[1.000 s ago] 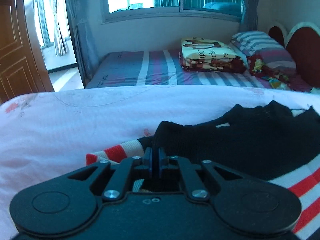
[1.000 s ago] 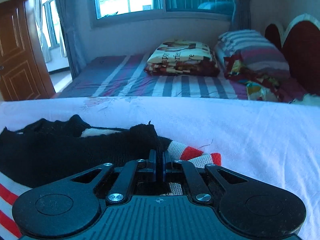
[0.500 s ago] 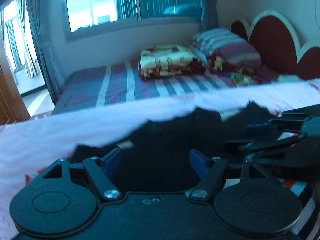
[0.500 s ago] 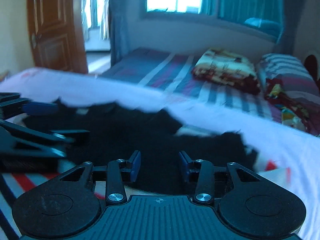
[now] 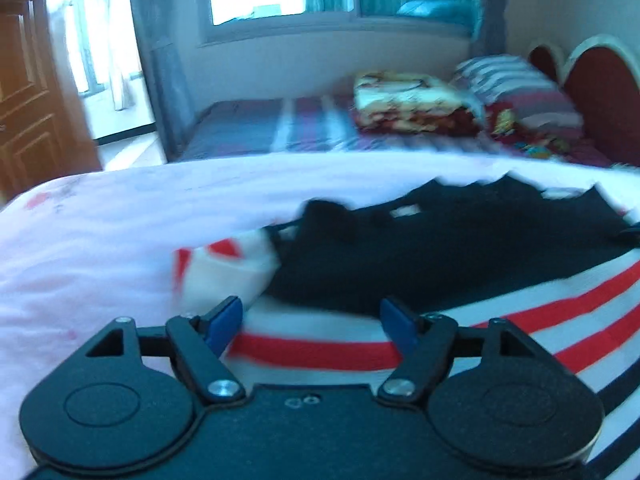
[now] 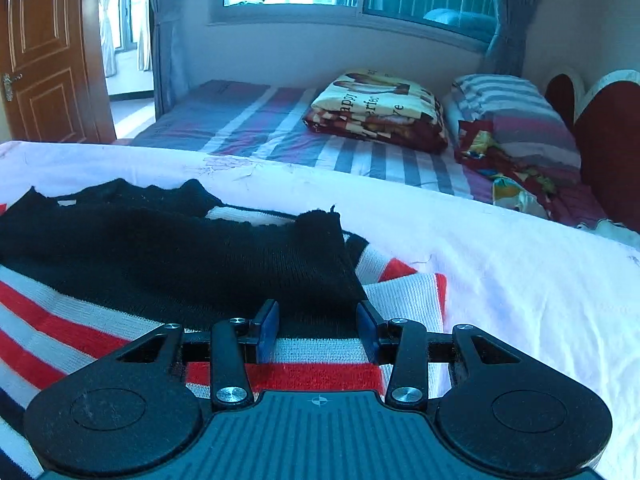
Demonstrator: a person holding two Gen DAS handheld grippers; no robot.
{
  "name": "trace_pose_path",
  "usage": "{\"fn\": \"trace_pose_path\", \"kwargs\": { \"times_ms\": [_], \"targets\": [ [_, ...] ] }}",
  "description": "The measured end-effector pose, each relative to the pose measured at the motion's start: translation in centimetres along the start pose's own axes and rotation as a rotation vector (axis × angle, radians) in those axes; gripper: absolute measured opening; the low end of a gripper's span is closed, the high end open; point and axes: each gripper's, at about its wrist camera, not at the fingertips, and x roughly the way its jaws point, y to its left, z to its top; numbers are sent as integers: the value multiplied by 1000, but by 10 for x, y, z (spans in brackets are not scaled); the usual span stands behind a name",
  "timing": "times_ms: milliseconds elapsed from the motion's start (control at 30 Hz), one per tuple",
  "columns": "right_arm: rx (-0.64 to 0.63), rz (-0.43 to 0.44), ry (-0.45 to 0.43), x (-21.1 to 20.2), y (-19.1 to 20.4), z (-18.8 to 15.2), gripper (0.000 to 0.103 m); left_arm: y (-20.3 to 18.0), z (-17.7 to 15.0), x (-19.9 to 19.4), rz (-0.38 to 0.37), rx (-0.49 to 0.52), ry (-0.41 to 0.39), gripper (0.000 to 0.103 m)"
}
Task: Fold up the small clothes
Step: 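Lower the hem onto the collar and open both grippers, then press and smooth the folded sweater flat with both grippers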
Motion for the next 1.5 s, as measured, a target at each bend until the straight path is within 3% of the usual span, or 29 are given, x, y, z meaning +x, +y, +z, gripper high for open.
{"fn": "trace_pose_path", "kwargs": {
  "times_ms": [167,267,400,600,767,933,1033,1167,1267,1367,1500],
  "targets": [
    [29,-17,-22,-19,8,1,42,9,1,-13,16,-49,-2,73],
    [27,31,-80,-45,18,-1,42,0,5,-40,-6,-47,-66,75],
    [-6,116,-100,-68,50,-5,42,-38,12,-60,-71,1,-118,75],
    [-16,160,-59,-72,80,-22,42,-87,-9,-57,-138,33,-74,75],
    [-67,176,-30,-75,94,-45,42,-105,-37,-58,-134,71,-46,74],
    [-77,161,-27,-75,89,-59,42,-101,-45,-61,-124,75,-34,78],
    [-72,96,-17,-81,76,-63,42,-83,-54,-66,-97,65,-25,79],
    [29,77,10,-89,36,-74,42,-48,-75,-79,-73,41,-32,80],
    [39,50,1,-100,39,-73,42,-43,-79,-89,-52,34,-30,80],
    [39,126,-59,-120,61,-71,42,-54,-75,-101,-29,38,-47,76],
    [3,195,-65,-129,96,-75,42,-72,-75,-110,-56,38,-61,77]
  ]
}}
